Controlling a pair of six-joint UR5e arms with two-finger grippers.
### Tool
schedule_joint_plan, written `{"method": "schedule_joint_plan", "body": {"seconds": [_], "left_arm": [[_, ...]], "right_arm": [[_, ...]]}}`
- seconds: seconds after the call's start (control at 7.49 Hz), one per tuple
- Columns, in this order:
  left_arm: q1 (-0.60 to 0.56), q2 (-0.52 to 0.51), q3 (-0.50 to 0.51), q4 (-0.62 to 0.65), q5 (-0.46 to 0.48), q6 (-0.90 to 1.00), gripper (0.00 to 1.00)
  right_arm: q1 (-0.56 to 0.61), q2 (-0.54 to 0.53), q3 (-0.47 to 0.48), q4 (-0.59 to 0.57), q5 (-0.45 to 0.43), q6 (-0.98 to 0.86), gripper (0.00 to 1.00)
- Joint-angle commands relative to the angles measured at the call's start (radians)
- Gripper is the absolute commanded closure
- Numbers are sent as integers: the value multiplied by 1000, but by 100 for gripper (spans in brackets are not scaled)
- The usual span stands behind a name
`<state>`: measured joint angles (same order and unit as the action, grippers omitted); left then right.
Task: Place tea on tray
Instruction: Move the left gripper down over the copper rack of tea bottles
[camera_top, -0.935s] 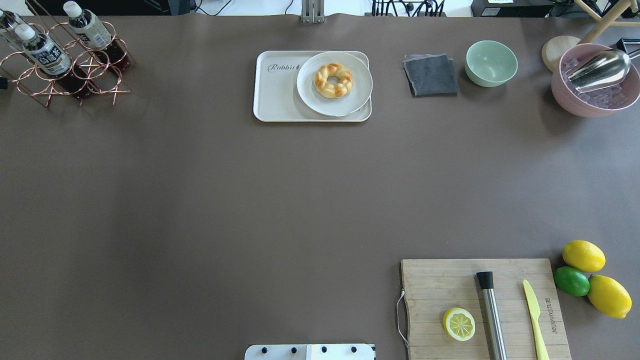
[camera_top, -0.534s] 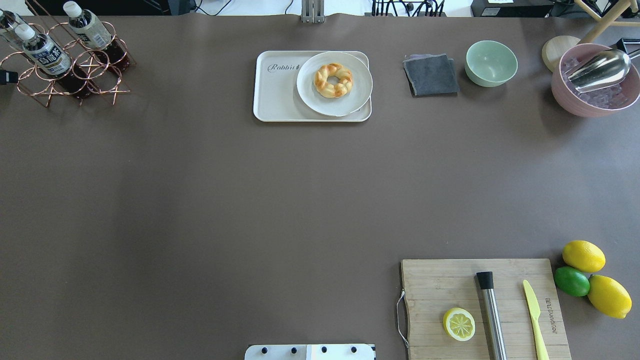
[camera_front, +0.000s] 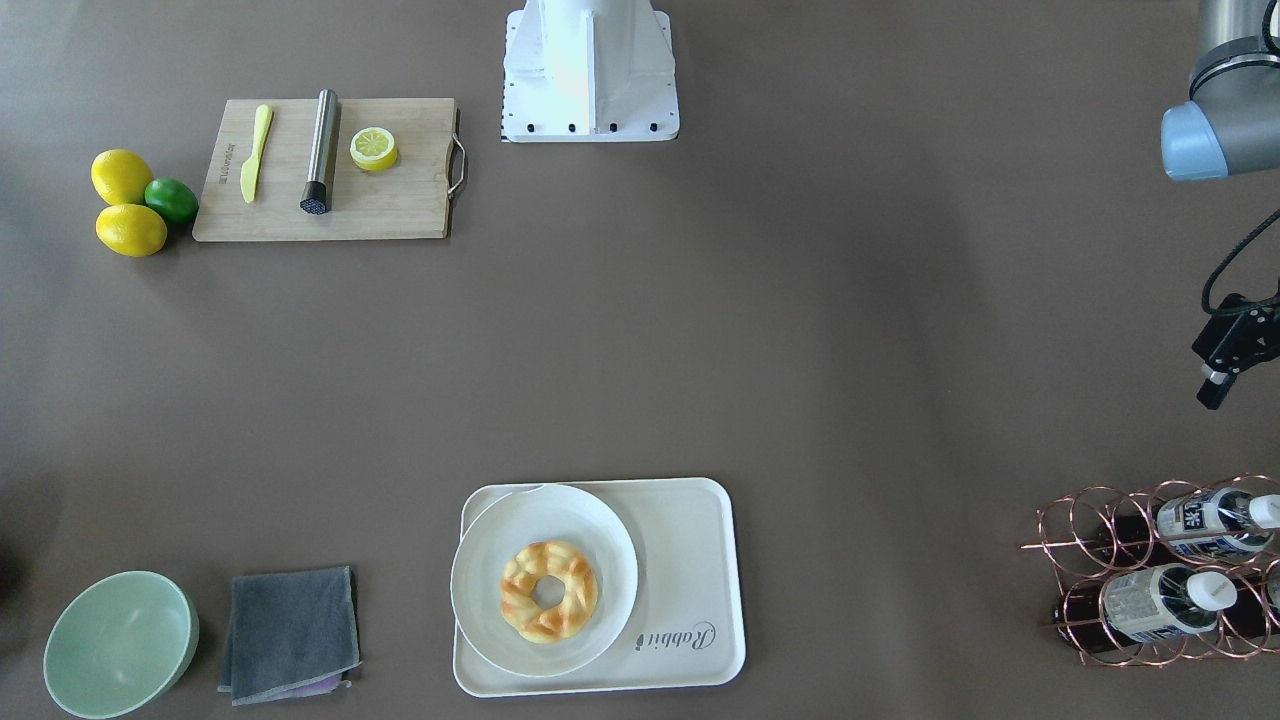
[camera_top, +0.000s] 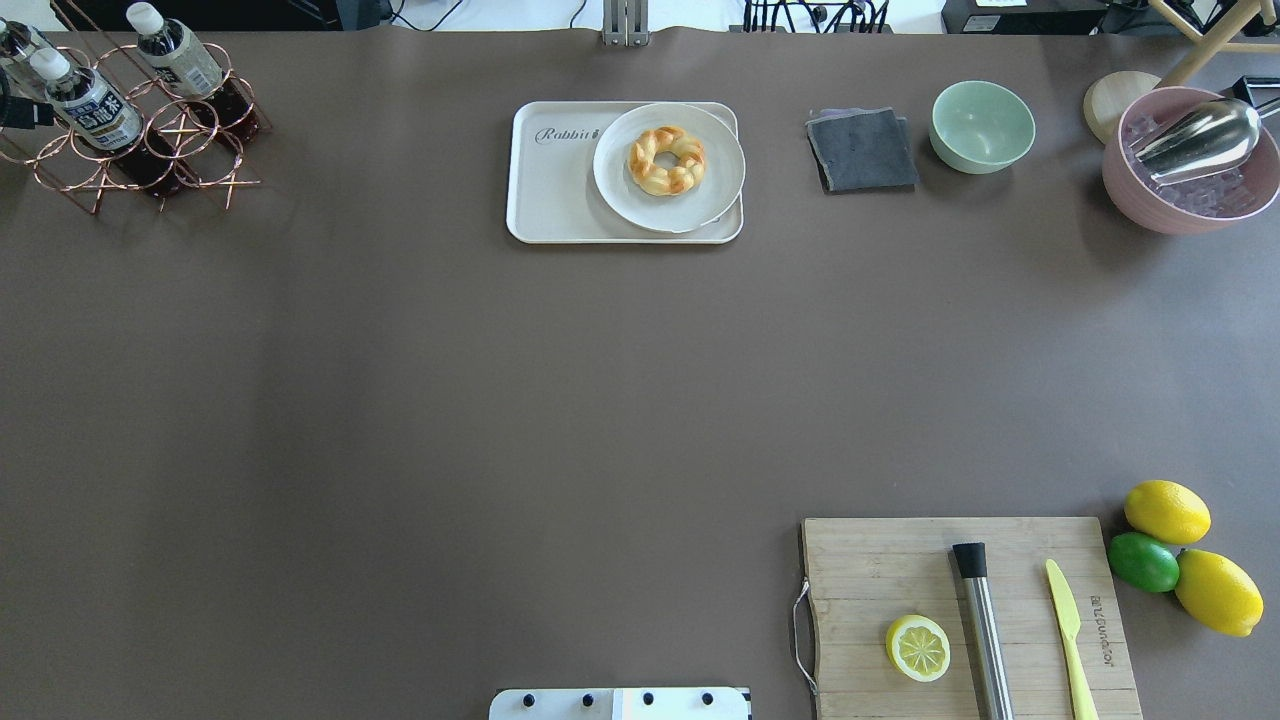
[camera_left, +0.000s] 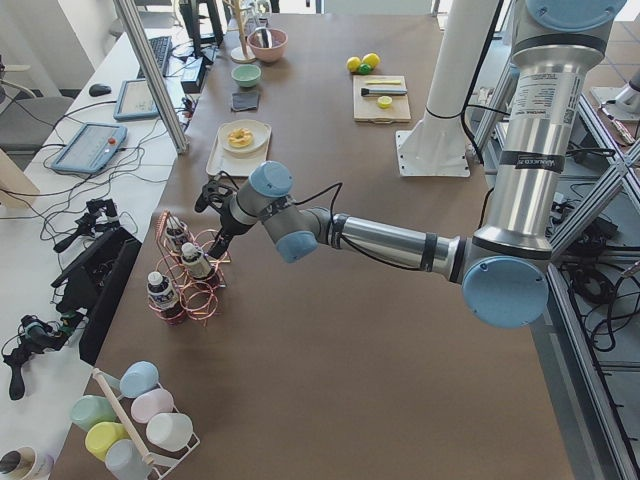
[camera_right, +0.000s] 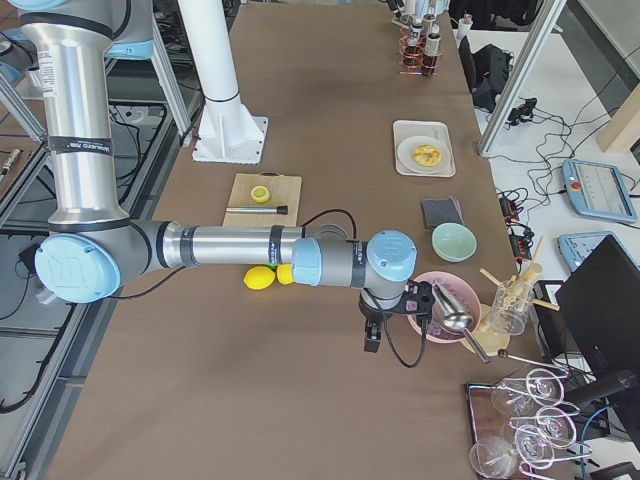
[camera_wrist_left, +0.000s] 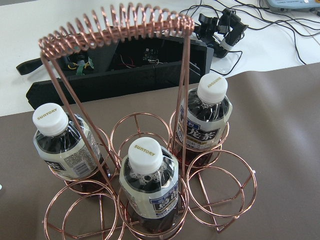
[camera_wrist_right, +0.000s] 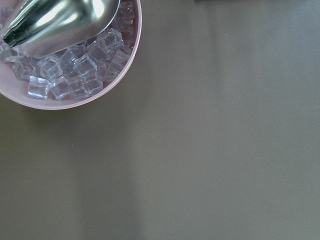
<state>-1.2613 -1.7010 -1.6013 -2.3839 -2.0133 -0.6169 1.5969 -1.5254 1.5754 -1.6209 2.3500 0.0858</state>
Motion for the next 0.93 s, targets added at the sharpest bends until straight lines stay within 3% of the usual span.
{"method": "schedule_joint_plan", "body": {"seconds": [0.0, 0.8], "left_arm": [[-3, -76, 76, 3, 71, -3, 3], [-1, -170, 224, -47, 87, -29, 8]], "right_arm": [[0, -1, 0, 1, 0, 0, 0], [0, -2, -1, 0, 2, 2, 0]]}}
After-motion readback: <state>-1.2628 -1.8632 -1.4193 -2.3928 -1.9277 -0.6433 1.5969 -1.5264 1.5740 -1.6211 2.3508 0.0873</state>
